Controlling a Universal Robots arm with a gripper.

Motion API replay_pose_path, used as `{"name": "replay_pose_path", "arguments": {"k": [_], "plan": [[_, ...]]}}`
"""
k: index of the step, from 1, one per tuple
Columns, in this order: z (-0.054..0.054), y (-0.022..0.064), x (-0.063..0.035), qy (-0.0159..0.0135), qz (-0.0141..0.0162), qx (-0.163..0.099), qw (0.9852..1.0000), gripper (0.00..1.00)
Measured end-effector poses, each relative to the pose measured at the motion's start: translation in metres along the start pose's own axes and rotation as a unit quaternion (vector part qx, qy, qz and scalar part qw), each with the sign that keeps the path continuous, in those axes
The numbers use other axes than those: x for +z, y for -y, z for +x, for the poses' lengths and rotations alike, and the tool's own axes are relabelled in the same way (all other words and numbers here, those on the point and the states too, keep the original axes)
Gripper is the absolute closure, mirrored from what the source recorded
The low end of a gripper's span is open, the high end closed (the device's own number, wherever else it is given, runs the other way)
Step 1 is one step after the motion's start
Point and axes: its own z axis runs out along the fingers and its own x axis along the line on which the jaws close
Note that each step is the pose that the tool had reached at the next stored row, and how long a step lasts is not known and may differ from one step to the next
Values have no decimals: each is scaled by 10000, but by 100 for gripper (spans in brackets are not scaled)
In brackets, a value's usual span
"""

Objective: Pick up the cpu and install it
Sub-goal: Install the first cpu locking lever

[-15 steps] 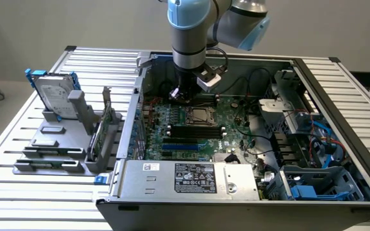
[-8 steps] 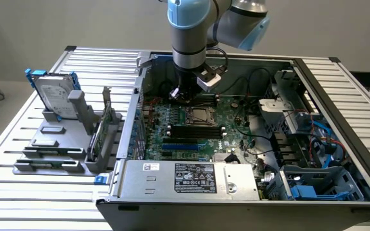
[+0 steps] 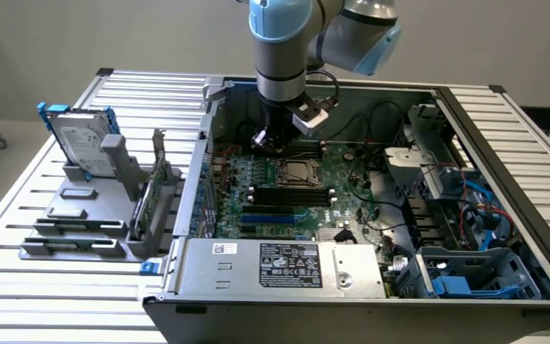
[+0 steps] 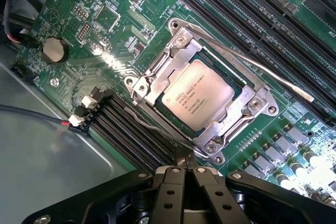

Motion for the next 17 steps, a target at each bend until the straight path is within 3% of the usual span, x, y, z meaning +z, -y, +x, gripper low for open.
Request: {"name": "replay_pose_path", "arguments": {"k": [5,17], "plan": [[0,0,-1,3,-10,27,10000,89],[1,-1,-1,37,-73,98,9999,89]]}}
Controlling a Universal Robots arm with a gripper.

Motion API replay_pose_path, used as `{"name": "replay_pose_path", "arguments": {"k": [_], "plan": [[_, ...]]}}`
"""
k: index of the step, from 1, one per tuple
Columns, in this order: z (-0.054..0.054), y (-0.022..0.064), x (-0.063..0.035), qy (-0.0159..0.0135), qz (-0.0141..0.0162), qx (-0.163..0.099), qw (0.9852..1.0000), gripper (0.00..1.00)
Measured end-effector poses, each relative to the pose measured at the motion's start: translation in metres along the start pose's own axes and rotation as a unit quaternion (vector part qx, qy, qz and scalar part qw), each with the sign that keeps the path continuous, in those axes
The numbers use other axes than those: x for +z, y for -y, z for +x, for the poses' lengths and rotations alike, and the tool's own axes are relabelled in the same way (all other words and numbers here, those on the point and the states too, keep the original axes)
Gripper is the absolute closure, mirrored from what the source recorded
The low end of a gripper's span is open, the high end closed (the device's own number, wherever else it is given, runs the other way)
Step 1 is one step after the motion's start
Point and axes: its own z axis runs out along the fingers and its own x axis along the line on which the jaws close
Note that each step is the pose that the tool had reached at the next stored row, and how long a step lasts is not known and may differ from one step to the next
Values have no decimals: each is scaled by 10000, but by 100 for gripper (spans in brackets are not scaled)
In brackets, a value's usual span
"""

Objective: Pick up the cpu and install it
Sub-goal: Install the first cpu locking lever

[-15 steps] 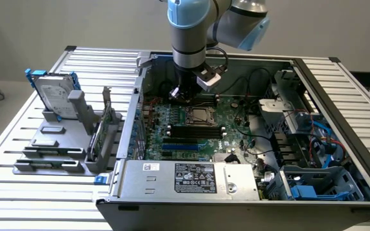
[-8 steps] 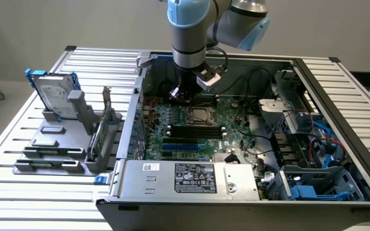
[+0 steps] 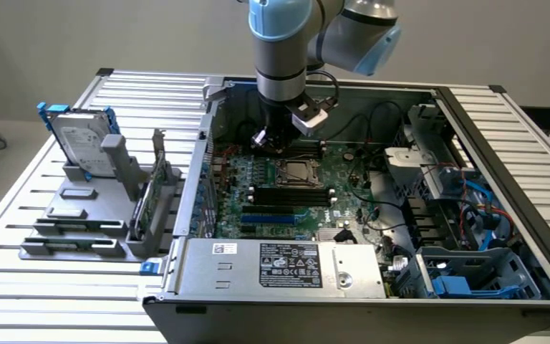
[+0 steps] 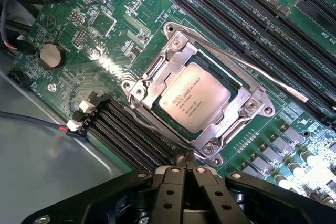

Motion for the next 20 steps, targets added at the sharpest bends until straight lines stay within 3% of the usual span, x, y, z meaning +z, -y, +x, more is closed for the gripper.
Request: {"name": "replay_pose_path", "arguments": {"k": [20], "plan": [[52,-22,8,7,-16,26,10000,89]]}}
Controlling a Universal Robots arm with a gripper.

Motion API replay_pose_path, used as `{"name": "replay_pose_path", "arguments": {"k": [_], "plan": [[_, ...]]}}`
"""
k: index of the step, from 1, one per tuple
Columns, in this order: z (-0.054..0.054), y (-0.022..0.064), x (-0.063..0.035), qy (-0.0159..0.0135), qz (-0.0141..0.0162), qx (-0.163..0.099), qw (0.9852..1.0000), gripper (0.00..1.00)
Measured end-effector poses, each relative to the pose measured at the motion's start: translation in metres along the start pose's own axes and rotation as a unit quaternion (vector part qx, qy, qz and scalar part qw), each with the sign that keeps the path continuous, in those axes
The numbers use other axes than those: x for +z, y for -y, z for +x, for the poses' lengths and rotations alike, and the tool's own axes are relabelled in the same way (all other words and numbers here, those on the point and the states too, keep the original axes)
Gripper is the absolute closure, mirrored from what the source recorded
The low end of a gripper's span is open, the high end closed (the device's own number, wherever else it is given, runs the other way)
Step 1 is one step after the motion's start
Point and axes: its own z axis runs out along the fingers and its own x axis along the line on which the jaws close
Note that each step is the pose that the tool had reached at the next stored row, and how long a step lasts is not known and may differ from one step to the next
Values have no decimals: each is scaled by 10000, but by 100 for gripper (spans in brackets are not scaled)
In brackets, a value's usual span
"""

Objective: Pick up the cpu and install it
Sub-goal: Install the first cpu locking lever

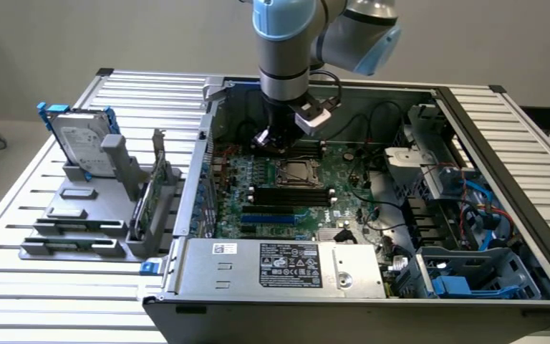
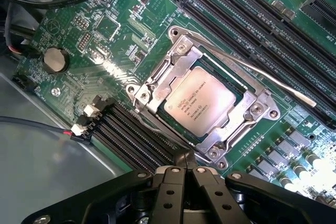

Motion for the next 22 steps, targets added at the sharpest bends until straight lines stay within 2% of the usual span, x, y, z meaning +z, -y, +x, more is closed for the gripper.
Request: {"name": "replay_pose_path", "arguments": {"k": [22], "plan": [[90,-63,11,0,-1,3,10000,89]]}}
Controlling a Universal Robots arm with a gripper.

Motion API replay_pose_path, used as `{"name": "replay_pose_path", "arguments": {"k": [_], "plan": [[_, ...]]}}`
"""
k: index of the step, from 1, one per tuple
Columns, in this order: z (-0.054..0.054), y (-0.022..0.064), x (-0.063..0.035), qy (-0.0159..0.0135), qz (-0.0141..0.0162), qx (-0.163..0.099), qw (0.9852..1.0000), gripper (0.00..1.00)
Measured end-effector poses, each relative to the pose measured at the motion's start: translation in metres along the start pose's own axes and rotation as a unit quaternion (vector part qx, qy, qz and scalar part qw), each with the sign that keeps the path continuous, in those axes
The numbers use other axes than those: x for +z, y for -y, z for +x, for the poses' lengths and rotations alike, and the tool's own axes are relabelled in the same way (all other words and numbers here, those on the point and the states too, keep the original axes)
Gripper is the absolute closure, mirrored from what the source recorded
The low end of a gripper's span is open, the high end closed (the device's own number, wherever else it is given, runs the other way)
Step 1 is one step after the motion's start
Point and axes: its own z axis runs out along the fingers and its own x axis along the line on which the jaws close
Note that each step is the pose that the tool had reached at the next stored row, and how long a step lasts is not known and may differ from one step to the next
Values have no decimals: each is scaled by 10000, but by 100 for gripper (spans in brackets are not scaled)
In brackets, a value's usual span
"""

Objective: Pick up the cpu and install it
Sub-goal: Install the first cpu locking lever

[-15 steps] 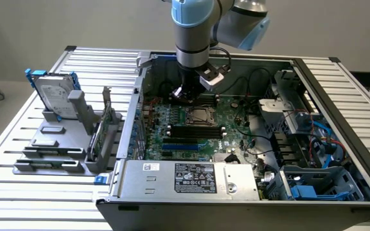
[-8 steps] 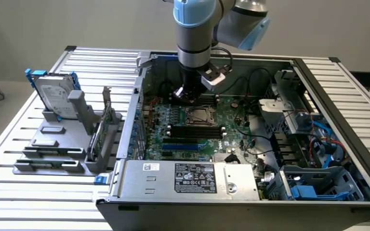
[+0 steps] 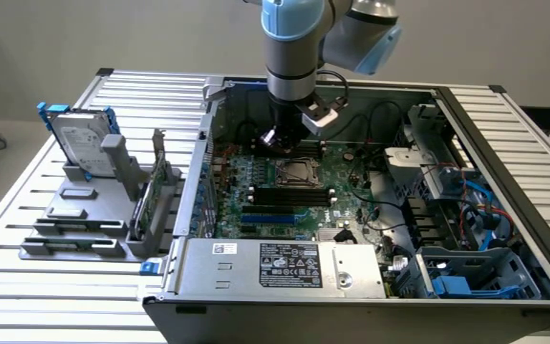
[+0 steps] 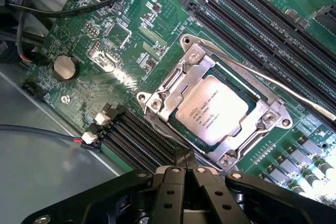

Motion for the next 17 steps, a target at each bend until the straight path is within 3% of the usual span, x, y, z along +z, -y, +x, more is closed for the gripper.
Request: {"name": "replay_pose_path", "arguments": {"k": [17], "plan": [[74,-56,9,0,0,1,10000,89]]}}
